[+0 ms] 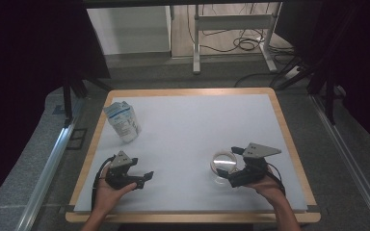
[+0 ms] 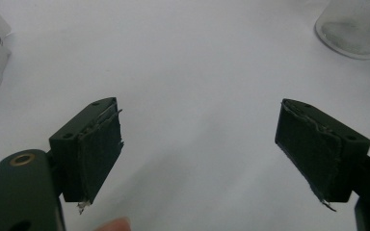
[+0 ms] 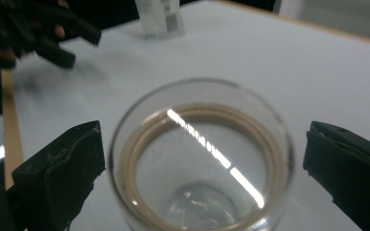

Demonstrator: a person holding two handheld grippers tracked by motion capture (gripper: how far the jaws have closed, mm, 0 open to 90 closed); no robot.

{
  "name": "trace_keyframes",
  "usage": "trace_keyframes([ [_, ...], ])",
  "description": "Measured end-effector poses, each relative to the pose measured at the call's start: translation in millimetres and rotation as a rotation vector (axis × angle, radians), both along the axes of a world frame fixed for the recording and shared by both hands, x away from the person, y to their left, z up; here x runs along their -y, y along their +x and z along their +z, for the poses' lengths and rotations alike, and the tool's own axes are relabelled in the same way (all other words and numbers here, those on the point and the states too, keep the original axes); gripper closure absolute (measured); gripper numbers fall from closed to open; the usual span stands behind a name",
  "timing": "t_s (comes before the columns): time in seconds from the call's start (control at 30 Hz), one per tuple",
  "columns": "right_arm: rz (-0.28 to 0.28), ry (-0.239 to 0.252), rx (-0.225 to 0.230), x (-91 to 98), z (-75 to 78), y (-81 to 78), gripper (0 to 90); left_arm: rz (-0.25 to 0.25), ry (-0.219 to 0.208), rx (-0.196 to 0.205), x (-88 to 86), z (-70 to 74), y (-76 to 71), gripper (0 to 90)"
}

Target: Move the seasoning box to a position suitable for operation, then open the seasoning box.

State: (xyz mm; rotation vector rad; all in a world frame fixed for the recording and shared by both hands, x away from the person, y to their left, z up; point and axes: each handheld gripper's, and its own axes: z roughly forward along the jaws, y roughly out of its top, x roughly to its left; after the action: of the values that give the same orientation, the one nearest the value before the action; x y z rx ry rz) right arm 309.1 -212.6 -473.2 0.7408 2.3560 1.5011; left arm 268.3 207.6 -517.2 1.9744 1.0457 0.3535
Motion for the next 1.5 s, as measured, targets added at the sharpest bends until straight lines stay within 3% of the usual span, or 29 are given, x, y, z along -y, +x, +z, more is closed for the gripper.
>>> trace_keyframes([
  [0.13, -0.056, 0.085, 0.023, 16.5, 10.7, -9.9, 4.7, -0.002, 0.001, 0.005, -0.1, 0.9, -0.9, 16.7],
  [0.3, -0.147, 0.115, 0.049, 33.2, 15.7, -21.0, 14.2, 0.006, -0.006, 0.004, -0.5, 1.9, -2.1, 16.7],
  [0.4, -0.210, 0.111, 0.059, 38.9, 16.5, -28.9, 28.9, 0.008, -0.005, 0.002, -0.7, 1.6, -1.9, 16.7],
  [0.5, -0.294, 0.105, 0.040, 44.3, 15.0, -34.6, 45.4, 0.010, -0.004, 0.003, 0.0, 1.2, -2.4, 16.5],
  [0.6, -0.307, 0.079, 0.036, 46.0, 14.9, -38.3, 59.7, 0.008, -0.003, 0.005, 1.6, 1.9, -3.3, 16.4],
  [0.73, -0.321, 0.088, 0.034, 49.2, 17.0, -46.3, 79.2, 0.003, -0.004, 0.009, 2.6, 2.8, -3.8, 16.4],
  [0.83, -0.298, 0.098, 0.048, 50.4, 22.0, -54.6, 88.2, 0.004, -0.005, 0.009, 2.9, 2.8, -3.8, 16.5],
  [1.17, -0.254, 0.041, 0.045, 40.0, 25.6, -74.0, 90.0, -0.005, -0.019, 0.015, 8.8, 5.3, -6.4, 17.0],
  [1.5, -0.253, 0.014, 0.021, 27.1, 13.7, -62.4, 90.0, -0.013, -0.017, 0.006, 12.1, 3.5, -5.1, 17.0],
])
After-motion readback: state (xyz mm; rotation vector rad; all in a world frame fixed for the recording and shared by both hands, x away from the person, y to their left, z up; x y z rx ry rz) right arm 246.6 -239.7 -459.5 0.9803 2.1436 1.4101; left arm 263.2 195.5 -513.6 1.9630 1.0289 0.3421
